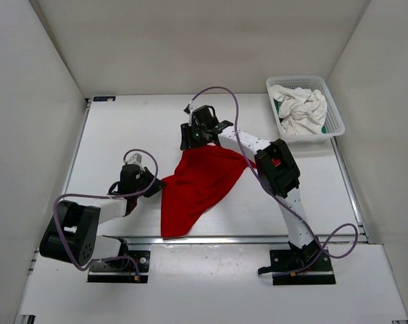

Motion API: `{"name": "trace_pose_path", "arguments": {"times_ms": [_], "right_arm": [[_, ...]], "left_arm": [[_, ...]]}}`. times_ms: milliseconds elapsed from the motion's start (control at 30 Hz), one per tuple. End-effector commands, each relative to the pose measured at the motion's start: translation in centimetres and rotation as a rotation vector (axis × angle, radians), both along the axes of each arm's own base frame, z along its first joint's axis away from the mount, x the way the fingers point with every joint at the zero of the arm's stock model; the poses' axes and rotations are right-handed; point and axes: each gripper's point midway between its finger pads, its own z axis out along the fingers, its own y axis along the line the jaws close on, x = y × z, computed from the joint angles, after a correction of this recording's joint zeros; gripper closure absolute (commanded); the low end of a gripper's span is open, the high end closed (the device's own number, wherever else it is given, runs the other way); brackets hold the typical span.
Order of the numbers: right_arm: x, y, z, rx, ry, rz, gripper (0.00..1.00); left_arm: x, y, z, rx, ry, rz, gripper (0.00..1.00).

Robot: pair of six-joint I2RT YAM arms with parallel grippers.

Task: Fold and stack the t-shirts
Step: Move the tshirt to the center of the board

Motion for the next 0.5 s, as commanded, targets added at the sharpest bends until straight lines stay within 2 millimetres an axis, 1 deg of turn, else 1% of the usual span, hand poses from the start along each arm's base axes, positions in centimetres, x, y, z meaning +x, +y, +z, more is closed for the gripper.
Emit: {"name": "trace_pose_path", "arguments": {"times_ms": [0,33,100,233,267,300,367,400,433,467], "right_arm": [[0.5,1.0,0.4,0.009,-0.004,0.035,0.63],[0.3,1.2,-0.6,-0.014,-0.005,0.04,0.63],[-0.1,1.0,-1.7,-0.053,0.003,0.038,0.63],[-0.7,0.7,-2.9,-0.06,0.014,0.034,0.63],[-0.6,0.8,-2.7,-0.053,0.01,0.036,0.64],[-0.7,0.7,-3.0,-0.056,0.016,0.037,0.66],[-0.6,0.7,-2.3,-0.048,0.008,0.035,0.82],[-0.9,0.9,-2.2,-0.048,0.01,0.034,0.89],[-0.8,0.8,-2.1,-0.046,0.007,0.033,0.91],[-0.6,0.4,-1.9,-0.049,0.006,0.028,0.96]], "left_arm": [[-0.1,-0.4,0.5,-0.008,-0.024,-0.019,1.0],[-0.5,-0.3,0.0,-0.001,-0.012,-0.022,1.0],[-0.6,-0.4,0.0,-0.011,-0.006,-0.022,1.0],[-0.3,-0.3,0.3,-0.014,-0.019,-0.019,1.0],[-0.6,-0.4,-0.2,-0.009,-0.004,-0.024,1.0],[-0.3,-0.5,0.2,-0.014,-0.017,-0.025,1.0],[-0.1,-0.4,0.2,-0.015,-0.017,-0.016,1.0],[0.1,-0.5,0.5,-0.025,-0.023,-0.014,1.0],[0.2,-0.4,0.4,-0.021,-0.025,-0.014,1.0],[0.2,-0.5,0.5,-0.027,-0.025,-0.013,1.0]]}}
